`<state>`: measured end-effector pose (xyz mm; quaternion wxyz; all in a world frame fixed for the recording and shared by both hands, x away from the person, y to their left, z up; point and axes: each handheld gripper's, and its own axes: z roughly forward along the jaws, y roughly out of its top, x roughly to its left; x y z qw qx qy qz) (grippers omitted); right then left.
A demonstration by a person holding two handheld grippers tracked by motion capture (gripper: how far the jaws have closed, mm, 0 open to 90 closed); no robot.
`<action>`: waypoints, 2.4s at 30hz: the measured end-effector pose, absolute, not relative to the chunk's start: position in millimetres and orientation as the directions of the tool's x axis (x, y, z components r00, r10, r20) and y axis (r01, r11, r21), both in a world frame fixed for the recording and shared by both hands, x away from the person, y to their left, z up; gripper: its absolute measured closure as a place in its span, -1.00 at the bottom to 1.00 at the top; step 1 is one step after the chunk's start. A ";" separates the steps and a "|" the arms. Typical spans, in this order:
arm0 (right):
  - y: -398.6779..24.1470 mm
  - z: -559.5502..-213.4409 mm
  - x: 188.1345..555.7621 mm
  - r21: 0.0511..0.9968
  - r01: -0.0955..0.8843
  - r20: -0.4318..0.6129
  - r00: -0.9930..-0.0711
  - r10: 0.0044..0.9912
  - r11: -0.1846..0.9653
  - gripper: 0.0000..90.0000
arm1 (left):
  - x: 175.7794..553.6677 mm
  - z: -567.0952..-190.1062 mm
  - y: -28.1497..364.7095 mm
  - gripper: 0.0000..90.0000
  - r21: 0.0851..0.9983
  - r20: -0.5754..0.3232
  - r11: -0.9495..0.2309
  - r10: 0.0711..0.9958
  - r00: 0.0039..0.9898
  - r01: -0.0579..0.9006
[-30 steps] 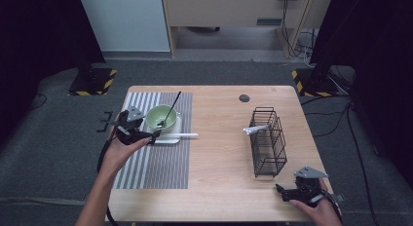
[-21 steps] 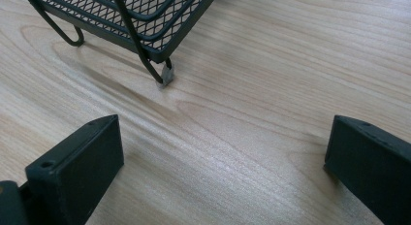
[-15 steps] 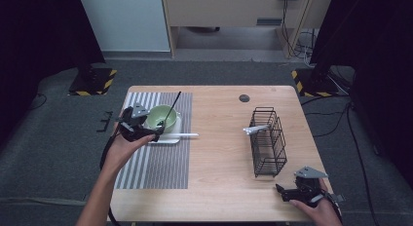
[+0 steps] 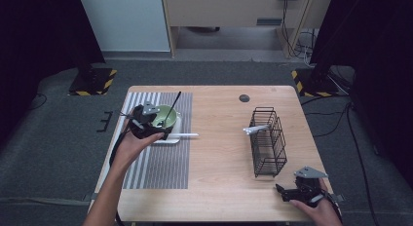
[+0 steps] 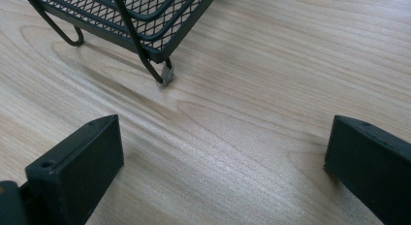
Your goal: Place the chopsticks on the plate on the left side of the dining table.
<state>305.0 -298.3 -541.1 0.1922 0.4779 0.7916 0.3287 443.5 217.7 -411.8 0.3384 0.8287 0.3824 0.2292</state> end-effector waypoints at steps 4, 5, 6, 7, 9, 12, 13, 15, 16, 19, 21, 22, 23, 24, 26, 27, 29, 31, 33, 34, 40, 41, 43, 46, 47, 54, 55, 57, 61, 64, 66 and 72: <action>-298.4 -541.1 305.0 0.704 0.630 0.009 -0.471 0.882 0.329 -0.99 | 445.8 -414.4 206.7 -0.91 0.736 0.117 -0.485 0.778 0.617 0.472; -298.3 -541.1 305.0 0.704 0.630 0.010 -0.469 0.883 0.327 -0.99 | 446.2 -414.7 203.8 -0.91 0.738 0.117 -0.486 0.775 0.621 0.468; -298.3 -541.1 305.0 0.704 0.630 0.010 -0.469 0.883 0.327 -0.99 | 446.5 -414.8 201.4 -0.91 0.737 0.119 -0.491 0.770 0.626 0.464; -298.4 -541.1 305.0 0.704 0.630 0.009 -0.470 0.882 0.329 -0.99 | 446.6 -414.8 198.8 -0.91 0.738 0.120 -0.493 0.768 0.629 0.461; -298.4 -541.1 305.0 0.704 0.630 0.009 -0.470 0.882 0.329 -0.99 | 446.6 -415.0 194.0 -0.91 0.740 0.122 -0.498 0.760 0.638 0.452; -298.3 -541.2 305.0 0.704 0.630 0.009 -0.470 0.883 0.328 -0.99 | 445.4 -415.1 186.7 -0.91 0.742 0.125 -0.506 0.750 0.650 0.441; -298.3 -541.1 305.0 0.704 0.630 0.010 -0.469 0.883 0.327 -0.99 | 444.8 -415.5 184.1 -0.91 0.744 0.126 -0.507 0.746 0.654 0.435; -298.3 -541.1 305.0 0.704 0.630 0.009 -0.470 0.883 0.328 -0.99 | 443.4 -416.0 179.3 -0.92 0.744 0.128 -0.515 0.735 0.666 0.426; -298.3 -541.1 305.0 0.704 0.630 0.010 -0.469 0.883 0.327 -0.99 | 442.7 -416.5 176.9 -0.92 0.742 0.130 -0.522 0.728 0.673 0.421; -298.4 -541.1 305.0 0.704 0.630 0.009 -0.471 0.882 0.329 -0.99 | 441.4 -417.7 171.9 -0.92 0.741 0.127 -0.528 0.717 0.686 0.415; -298.4 -541.1 305.0 0.704 0.630 0.009 -0.471 0.882 0.329 -0.99 | 439.7 -419.8 163.9 -0.92 0.741 0.126 -0.536 0.703 0.700 0.404; -298.3 -541.1 305.0 0.704 0.630 0.009 -0.470 0.883 0.328 -0.99 | 439.2 -420.7 160.9 -0.92 0.741 0.127 -0.539 0.698 0.704 0.401; -298.4 -541.1 305.0 0.704 0.630 0.009 -0.470 0.882 0.329 -0.99 | 438.7 -421.5 158.0 -0.92 0.739 0.128 -0.543 0.694 0.709 0.399; -298.3 -541.1 305.0 0.704 0.630 0.009 -0.469 0.883 0.327 -0.99 | 438.2 -422.4 155.3 -0.92 0.738 0.127 -0.547 0.689 0.713 0.396; -298.4 -541.1 305.0 0.704 0.630 0.008 -0.471 0.882 0.329 -0.99 | 437.8 -425.1 150.7 -0.92 0.736 0.123 -0.551 0.680 0.722 0.393; -298.4 -541.1 305.0 0.704 0.630 0.008 -0.471 0.882 0.329 -0.99 | 437.9 -426.9 148.8 -0.92 0.735 0.120 -0.551 0.680 0.723 0.396; -298.3 -541.2 304.9 0.704 0.630 0.009 -0.468 0.884 0.327 -0.99 | 437.9 -430.8 144.7 -0.92 0.733 0.114 -0.551 0.678 0.726 0.399; -298.2 -541.3 304.9 0.706 0.629 0.008 -0.468 0.884 0.326 -0.99 | 437.4 -434.3 140.0 -0.92 0.729 0.114 -0.556 0.673 0.731 0.399; -298.2 -541.3 304.8 0.705 0.629 0.009 -0.467 0.884 0.326 -0.99 | 436.4 -437.8 134.6 -0.92 0.726 0.111 -0.561 0.667 0.737 0.398; -298.1 -541.3 304.7 0.705 0.630 0.010 -0.466 0.885 0.324 -0.99 | 435.7 -439.4 131.7 -0.92 0.723 0.113 -0.567 0.661 0.742 0.395; -298.1 -541.3 304.7 0.705 0.630 0.010 -0.466 0.884 0.324 -0.99 | 431.2 -448.6 115.4 -0.92 0.707 0.116 -0.593 0.636 0.762 0.387; -298.2 -541.3 304.7 0.705 0.630 0.010 -0.467 0.884 0.325 -0.99 | 430.6 -450.0 112.9 -0.92 0.703 0.117 -0.597 0.632 0.766 0.385; -298.4 -541.3 304.8 0.705 0.629 0.008 -0.469 0.883 0.328 -0.99 | 429.3 -452.9 108.1 -0.92 0.695 0.116 -0.607 0.623 0.773 0.385; -298.3 -541.3 304.8 0.705 0.629 0.008 -0.469 0.883 0.328 -0.99 | 427.0 -457.0 100.8 -0.92 0.688 0.115 -0.618 0.610 0.784 0.380; -298.4 -541.3 304.8 0.705 0.628 0.007 -0.470 0.883 0.329 -0.99 | 426.2 -458.2 98.4 -0.92 0.687 0.115 -0.621 0.607 0.786 0.378; -298.5 -541.3 304.6 0.705 0.628 0.007 -0.470 0.882 0.329 -0.99 | 419.7 -465.4 80.4 -0.91 0.673 0.120 -0.648 0.573 0.811 0.358; -298.5 -541.3 304.6 0.705 0.628 0.008 -0.470 0.883 0.328 -0.99 | 418.4 -466.4 77.7 -0.91 0.671 0.121 -0.652 0.567 0.815 0.354; -298.5 -541.3 304.6 0.705 0.628 0.007 -0.471 0.882 0.329 -0.99 | 415.8 -468.2 72.4 -0.91 0.666 0.125 -0.662 0.553 0.824 0.344; -298.5 -541.3 304.5 0.705 0.628 0.007 -0.471 0.882 0.329 -0.99 | 409.2 -470.4 61.5 -0.91 0.669 0.123 -0.669 0.530 0.839 0.324; -298.5 -541.3 304.5 0.705 0.628 0.007 -0.470 0.882 0.329 -0.99 | 404.9 -472.6 54.2 -0.91 0.666 0.124 -0.678 0.513 0.849 0.312; -298.6 -541.3 304.5 0.706 0.627 0.006 -0.472 0.882 0.331 -0.99 | 402.3 -474.6 50.2 -0.91 0.662 0.125 -0.684 0.503 0.855 0.306; -298.7 -541.3 304.4 0.706 0.627 0.006 -0.473 0.881 0.331 -0.99 | 396.5 -484.1 44.1 -0.91 0.641 0.118 -0.702 0.489 0.864 0.310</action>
